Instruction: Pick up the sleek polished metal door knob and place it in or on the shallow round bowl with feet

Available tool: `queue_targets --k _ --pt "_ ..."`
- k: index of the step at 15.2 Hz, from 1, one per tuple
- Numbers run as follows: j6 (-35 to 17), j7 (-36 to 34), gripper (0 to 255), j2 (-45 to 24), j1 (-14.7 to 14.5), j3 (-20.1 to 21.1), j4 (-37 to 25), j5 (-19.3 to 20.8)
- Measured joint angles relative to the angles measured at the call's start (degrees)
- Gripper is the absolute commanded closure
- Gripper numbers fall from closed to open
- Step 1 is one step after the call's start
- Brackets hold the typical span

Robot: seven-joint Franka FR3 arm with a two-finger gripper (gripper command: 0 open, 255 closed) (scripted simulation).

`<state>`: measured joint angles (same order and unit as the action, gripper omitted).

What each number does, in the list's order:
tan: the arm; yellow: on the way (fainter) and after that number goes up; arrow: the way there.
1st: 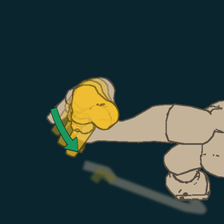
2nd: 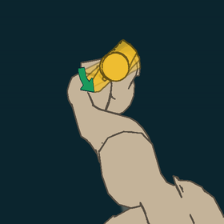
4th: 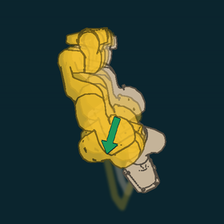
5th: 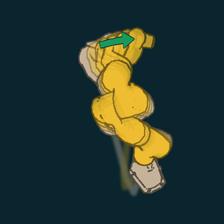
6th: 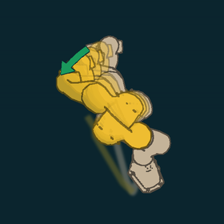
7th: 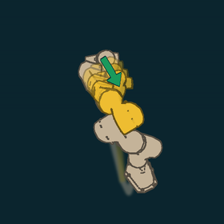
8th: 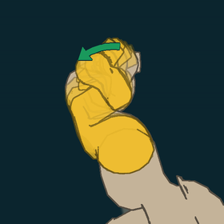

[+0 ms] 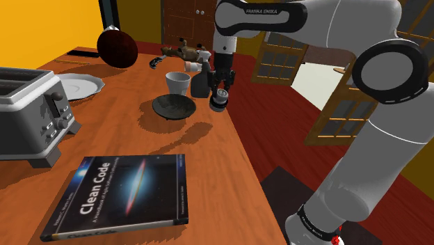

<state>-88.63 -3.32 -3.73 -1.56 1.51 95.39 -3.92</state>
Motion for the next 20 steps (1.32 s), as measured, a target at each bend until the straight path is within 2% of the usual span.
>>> queue_targets --k 6,11,16,20 --pt "4.5 -0.2 255 -0.4 0.0 0.0 -4.9 0.0" --pt "6.7 -4.5 255 -7.2 -2.3 1.8 -14.1 -0.2" --pt "11.4 -9.9 255 -18.4 -5.7 3.7 -30.4 0.2" --pt "18.6 -13.9 255 -30.8 -9.2 4.6 -50.4 0.9"
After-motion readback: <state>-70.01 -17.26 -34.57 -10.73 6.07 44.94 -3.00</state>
